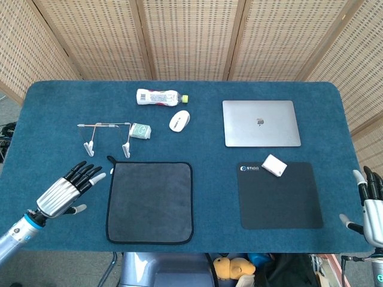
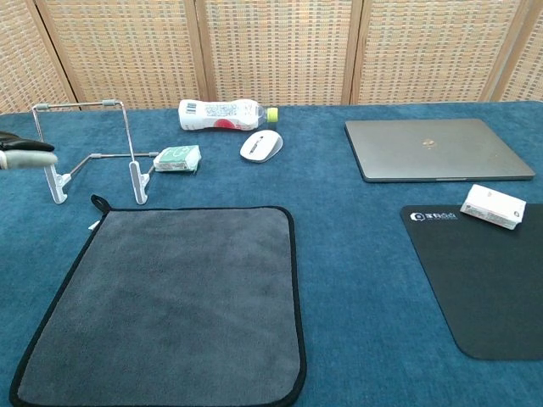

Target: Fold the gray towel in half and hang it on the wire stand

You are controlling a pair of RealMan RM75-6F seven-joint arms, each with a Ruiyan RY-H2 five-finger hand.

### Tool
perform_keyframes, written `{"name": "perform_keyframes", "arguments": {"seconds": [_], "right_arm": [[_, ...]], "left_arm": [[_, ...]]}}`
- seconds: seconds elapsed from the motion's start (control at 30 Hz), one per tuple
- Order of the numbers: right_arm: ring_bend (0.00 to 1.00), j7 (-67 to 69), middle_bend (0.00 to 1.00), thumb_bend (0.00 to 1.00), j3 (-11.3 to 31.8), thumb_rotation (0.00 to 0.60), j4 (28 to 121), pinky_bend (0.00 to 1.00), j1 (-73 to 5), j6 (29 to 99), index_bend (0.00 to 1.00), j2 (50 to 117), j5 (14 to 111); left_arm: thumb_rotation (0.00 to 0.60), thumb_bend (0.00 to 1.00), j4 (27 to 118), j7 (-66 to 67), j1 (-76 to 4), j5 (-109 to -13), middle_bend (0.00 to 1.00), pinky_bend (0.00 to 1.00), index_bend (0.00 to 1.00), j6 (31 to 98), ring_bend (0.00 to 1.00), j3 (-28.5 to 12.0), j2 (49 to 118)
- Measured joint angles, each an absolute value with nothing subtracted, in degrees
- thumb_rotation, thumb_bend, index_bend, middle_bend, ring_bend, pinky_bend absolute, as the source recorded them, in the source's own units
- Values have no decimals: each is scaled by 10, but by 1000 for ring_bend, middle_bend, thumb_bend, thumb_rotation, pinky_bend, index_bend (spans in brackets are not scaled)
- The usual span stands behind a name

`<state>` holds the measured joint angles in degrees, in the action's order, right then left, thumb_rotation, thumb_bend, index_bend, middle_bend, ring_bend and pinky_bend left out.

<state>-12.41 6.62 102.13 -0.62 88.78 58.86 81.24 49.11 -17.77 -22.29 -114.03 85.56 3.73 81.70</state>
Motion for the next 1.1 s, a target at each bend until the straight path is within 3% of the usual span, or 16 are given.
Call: {"name": "perform_keyframes", "arguments": {"seconds": [0.2,0.4,1.1], "right_arm": [[0,-128,0,0,73,600,1020,0,-9,884,0,591,794],[0,-129,0,0,76,600,1016,0,-13,876,0,592,781],[0,-129,0,0,82,600,1013,0,-17,870,0,592,756]], "left_arm": [[600,152,335,-224,-256,-1165,0,0,214,885,0,59,896],[600,170,217,-264,-278,-1166,0,0,219,891,0,83,974],[600,220,137,-289,-295,-1136,0,0,225,873,0,132,1017]]}}
